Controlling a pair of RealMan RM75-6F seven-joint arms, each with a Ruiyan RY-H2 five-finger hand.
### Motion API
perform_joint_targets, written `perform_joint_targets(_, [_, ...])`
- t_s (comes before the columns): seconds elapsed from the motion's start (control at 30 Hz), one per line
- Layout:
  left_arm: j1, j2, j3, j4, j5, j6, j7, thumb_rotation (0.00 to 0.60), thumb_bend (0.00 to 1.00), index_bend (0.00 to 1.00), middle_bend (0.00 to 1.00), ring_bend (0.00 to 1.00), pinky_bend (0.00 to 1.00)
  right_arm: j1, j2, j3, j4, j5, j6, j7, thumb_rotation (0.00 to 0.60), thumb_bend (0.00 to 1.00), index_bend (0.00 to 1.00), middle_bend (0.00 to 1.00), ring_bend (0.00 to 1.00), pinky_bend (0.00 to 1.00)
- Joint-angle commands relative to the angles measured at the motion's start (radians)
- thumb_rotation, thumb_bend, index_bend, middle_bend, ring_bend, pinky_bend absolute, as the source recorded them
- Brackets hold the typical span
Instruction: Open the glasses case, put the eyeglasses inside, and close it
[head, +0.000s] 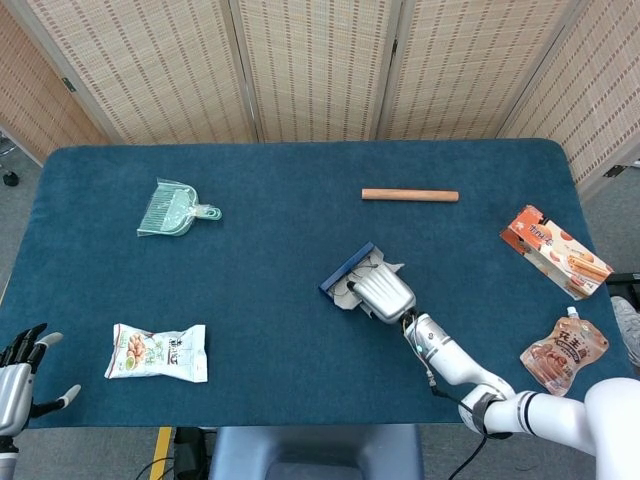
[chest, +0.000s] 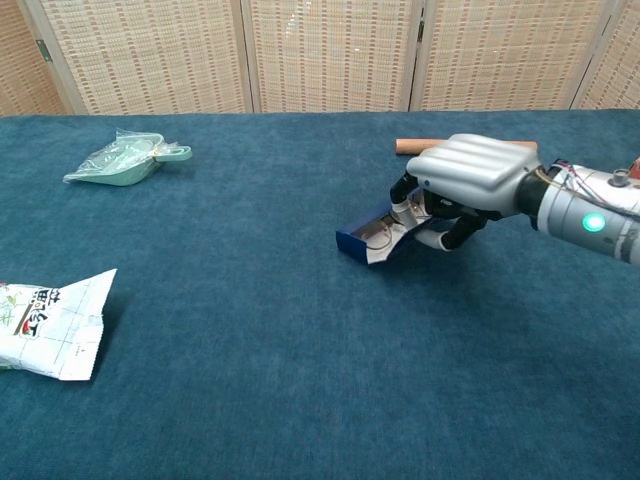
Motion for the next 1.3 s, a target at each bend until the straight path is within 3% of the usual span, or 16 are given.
perform_joint_targets(0.03, [-0.003,0.000,0.002,-0.003,0.004,-0.003,0.003,0.600,0.20,0.24,0.12,0.11,0.19,0.004,0.021,-0.004,-0.034,-0.009,-0.009,-0.040,0.600,0.46,0.68,1.00,1.00,1.00])
perform_joint_targets(0.4, [0.008,0.011,0.006,-0.014,-0.007,0.006,0.007,0.600,0.20,0.24,0.12,0.11,0.19,0.078,-0.056,0.033,0.055,-0.055,-0.028,-0.042,0.600,0.45,0.68,1.00,1.00,1.00])
perform_joint_targets(0.77, [0.017,0.020,0.010,-0.016,-0.021,0.003,-0.004,0.600,0.20,0.24,0.12,0.11,0.19,0.136,-0.140,0.073,0.169,-0.016,-0.075,-0.015,0.600,0.44,0.67,1.00,1.00,1.00])
perform_joint_targets(0.83, [0.018,0.020,0.009,-0.016,-0.024,0.003,-0.006,0.600,0.20,0.24,0.12,0.11,0.19,0.142,-0.159,0.077,0.194,-0.020,-0.067,-0.005,0.600,0.44,0.61,1.00,1.00,1.00])
perform_joint_targets(1.03, [0.021,0.022,0.012,-0.019,-0.028,0.000,-0.015,0.600,0.20,0.24,0.12,0.11,0.19,0.159,-0.219,0.092,0.286,0.000,-0.068,-0.001,0.600,0.43,0.22,1.00,1.00,1.00])
perform_joint_targets(1.17, [0.022,0.028,0.014,-0.021,-0.030,-0.006,-0.022,0.600,0.20,0.24,0.12,0.11,0.19,0.167,-0.254,0.109,0.335,0.031,-0.074,-0.009,0.600,0.41,0.04,1.00,1.00,1.00])
perform_joint_targets(1.3, [0.022,0.031,0.012,-0.023,-0.030,-0.006,-0.024,0.600,0.20,0.24,0.12,0.11,0.19,0.179,-0.280,0.122,0.374,0.064,-0.096,-0.026,0.600,0.41,0.00,0.99,1.00,1.00])
